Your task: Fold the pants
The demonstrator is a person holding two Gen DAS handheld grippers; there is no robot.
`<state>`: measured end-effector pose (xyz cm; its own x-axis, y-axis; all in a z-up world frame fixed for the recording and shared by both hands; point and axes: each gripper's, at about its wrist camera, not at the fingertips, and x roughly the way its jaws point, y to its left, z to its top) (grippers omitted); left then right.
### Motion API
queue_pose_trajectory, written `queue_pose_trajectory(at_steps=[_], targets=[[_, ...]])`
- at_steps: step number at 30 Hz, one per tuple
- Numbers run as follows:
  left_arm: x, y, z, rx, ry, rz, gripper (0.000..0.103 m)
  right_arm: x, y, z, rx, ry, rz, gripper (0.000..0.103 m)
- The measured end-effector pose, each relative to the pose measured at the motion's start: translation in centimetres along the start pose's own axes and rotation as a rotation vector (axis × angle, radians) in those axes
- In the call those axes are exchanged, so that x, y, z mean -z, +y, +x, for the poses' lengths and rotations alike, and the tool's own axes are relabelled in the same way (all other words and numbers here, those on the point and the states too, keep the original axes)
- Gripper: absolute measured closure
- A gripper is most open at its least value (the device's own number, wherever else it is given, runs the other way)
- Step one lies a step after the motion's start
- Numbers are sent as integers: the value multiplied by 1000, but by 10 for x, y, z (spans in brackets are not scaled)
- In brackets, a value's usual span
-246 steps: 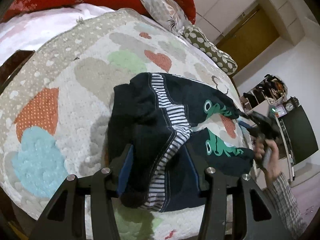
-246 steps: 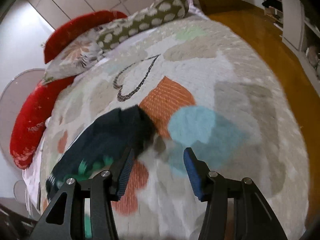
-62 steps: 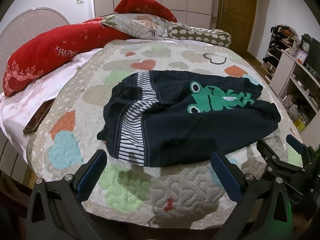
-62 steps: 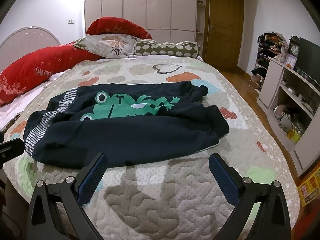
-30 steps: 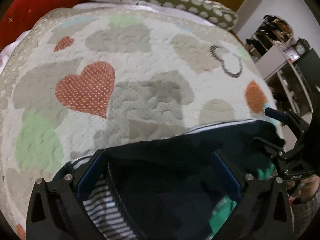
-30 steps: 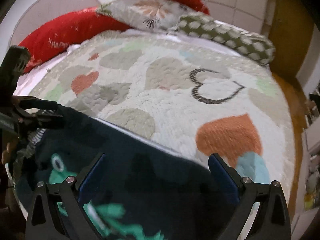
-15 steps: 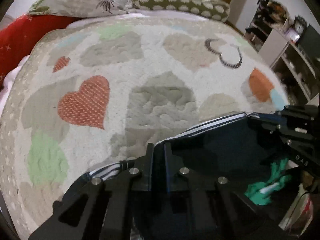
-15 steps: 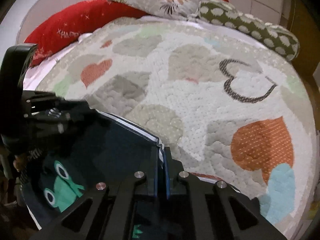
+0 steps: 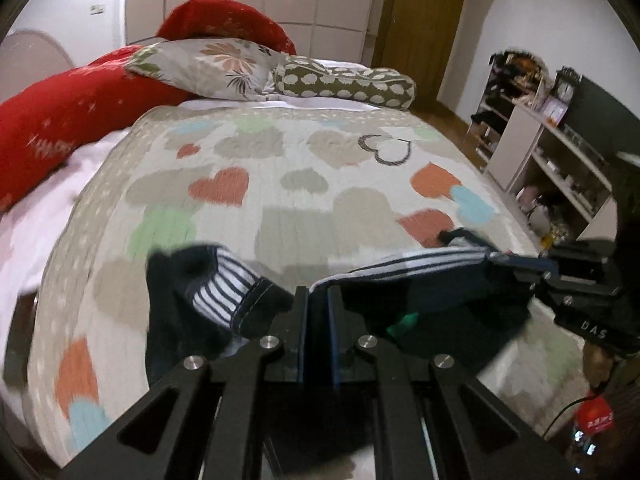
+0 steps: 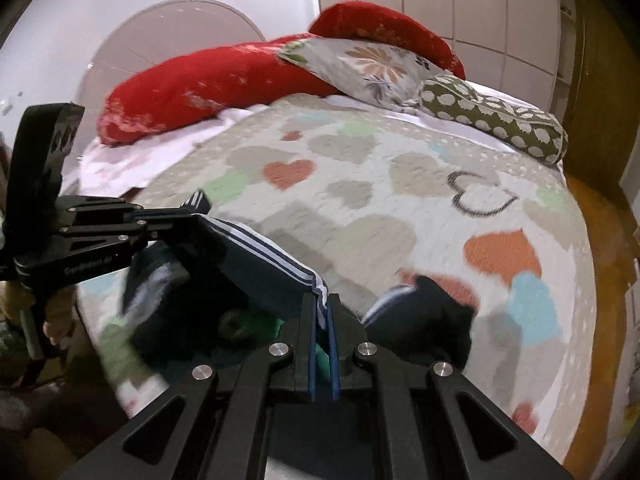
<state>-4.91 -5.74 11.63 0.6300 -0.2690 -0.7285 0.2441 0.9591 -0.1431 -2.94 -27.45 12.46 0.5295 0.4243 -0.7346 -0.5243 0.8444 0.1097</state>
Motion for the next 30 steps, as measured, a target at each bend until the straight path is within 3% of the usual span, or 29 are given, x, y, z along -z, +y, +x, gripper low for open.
queue_pose_trajectory(at_steps=[3,4,8,12,14,18,20,21,22,24,25,26,27,28,30], targets=[[41,4,-13,7,17,-53,87,36,20,-11,-31,2,19,97],[52,6,-13,2,29,-68,79,51,26,-11,-31,13,25,96],[82,23,-19,6,63,-119,64,102,33,-4,35,57,72,93],[67,33,-26,8,-4,-162,55,123,27,-15,44,20,148,93],[51,32,-25,16,-35,-174,38,120,21,-24,51,-27,189,93],[22,23,-7,8,-80,-166,35,88,15,-35,-1,-123,243,91],[18,20,12,-35,-58,-151,35,66,19,-23,92,-117,228,60],[21,19,23,-69,-43,-144,35,58,21,-15,157,-113,212,29],[27,19,30,-88,-30,-141,35,51,24,-6,226,-118,187,22],[42,23,44,-114,14,-147,35,43,27,14,317,-100,148,22],[48,26,49,-116,30,-154,35,40,27,27,371,-76,117,28],[54,28,53,-120,38,-161,35,40,26,37,417,-52,83,41],[59,29,56,-126,35,-156,35,42,24,46,458,-24,59,90],[62,28,56,-131,27,-143,35,46,16,51,481,8,70,94],[64,23,55,-145,10,-99,31,59,-7,37,466,-19,173,94]])
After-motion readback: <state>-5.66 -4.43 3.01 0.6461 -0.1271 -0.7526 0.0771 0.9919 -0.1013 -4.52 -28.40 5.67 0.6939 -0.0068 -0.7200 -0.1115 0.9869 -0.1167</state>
